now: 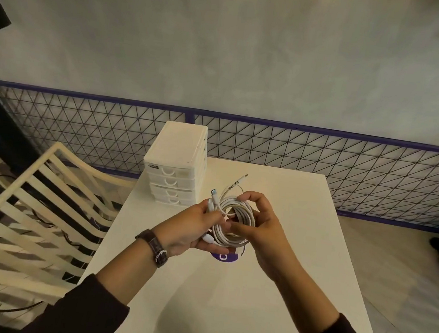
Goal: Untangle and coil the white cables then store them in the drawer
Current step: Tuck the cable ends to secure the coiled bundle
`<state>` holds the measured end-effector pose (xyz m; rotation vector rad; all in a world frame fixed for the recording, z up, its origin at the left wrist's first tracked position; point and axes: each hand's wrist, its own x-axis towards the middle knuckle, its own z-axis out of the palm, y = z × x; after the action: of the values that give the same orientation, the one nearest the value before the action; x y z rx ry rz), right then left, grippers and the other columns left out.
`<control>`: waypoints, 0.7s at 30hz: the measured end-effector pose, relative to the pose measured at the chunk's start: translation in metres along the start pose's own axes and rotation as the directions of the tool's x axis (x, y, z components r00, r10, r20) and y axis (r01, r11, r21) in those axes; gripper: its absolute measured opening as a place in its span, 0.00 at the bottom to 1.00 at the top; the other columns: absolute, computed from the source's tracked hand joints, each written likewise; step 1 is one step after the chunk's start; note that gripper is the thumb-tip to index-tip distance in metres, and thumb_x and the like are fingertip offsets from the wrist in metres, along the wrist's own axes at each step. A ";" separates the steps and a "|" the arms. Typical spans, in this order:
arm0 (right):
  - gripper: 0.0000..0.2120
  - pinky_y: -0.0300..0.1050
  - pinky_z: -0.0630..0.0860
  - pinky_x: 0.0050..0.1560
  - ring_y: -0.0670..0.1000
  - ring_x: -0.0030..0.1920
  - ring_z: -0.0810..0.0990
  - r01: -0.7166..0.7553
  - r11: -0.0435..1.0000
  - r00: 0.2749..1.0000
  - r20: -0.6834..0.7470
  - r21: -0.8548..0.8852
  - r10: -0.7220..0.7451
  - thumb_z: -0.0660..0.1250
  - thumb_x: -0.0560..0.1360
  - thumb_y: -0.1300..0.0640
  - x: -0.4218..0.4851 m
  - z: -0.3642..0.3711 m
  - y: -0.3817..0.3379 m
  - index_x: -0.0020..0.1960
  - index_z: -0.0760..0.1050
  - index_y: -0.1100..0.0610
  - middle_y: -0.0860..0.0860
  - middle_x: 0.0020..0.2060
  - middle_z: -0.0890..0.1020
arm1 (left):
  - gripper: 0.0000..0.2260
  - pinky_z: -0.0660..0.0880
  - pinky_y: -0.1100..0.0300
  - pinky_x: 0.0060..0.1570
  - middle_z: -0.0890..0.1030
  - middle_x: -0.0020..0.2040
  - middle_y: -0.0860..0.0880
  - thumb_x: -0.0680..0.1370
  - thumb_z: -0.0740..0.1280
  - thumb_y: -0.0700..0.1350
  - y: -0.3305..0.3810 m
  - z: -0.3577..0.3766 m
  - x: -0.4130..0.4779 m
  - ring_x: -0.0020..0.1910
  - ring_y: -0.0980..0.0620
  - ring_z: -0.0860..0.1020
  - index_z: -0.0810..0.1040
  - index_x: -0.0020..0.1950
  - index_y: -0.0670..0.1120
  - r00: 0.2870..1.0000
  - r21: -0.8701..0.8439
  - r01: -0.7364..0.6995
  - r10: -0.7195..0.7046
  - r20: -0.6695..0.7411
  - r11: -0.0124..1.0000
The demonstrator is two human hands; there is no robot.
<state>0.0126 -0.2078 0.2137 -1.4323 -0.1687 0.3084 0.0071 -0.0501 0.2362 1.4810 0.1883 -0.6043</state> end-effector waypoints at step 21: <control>0.20 0.37 0.73 0.58 0.43 0.64 0.68 0.340 0.725 0.802 -0.218 -0.599 -0.556 0.73 0.67 0.61 0.005 0.013 0.020 0.51 0.70 0.45 0.49 0.63 0.68 | 0.11 0.79 0.47 0.51 0.79 0.47 0.46 0.80 0.60 0.42 0.001 0.008 0.008 0.43 0.49 0.82 0.71 0.62 0.42 0.999 -0.058 -0.046 0.045 -0.024 0.997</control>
<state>0.0113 -0.1917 0.1958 -1.9159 -0.2978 -0.4847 0.0124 -0.0595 0.2345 1.4319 0.1875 -0.5414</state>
